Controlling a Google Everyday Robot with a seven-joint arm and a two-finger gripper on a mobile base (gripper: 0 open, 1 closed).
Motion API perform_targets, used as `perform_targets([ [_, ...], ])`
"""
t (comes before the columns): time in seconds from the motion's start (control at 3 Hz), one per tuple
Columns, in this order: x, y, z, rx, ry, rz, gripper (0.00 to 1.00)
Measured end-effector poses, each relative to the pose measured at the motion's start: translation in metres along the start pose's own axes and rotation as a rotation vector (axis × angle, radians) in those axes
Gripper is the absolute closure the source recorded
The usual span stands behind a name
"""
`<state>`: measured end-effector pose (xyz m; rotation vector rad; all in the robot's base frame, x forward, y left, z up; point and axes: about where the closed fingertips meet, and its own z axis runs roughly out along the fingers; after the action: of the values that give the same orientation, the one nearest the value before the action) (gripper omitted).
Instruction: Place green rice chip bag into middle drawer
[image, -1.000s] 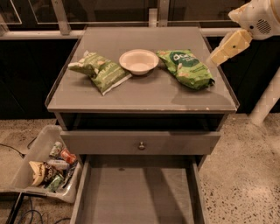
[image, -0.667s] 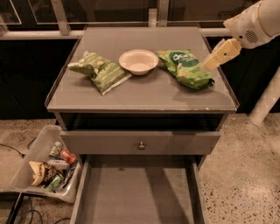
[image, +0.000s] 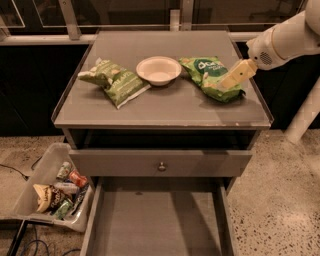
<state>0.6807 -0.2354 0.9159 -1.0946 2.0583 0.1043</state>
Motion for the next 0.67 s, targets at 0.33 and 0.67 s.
perform_targets([
  [0.33, -0.002, 0.009, 0.022, -0.037, 0.003, 0.033, 0.0],
  [0.67, -0.014, 0.024, 0.038, -0.09, -0.001, 0.057, 0.0],
])
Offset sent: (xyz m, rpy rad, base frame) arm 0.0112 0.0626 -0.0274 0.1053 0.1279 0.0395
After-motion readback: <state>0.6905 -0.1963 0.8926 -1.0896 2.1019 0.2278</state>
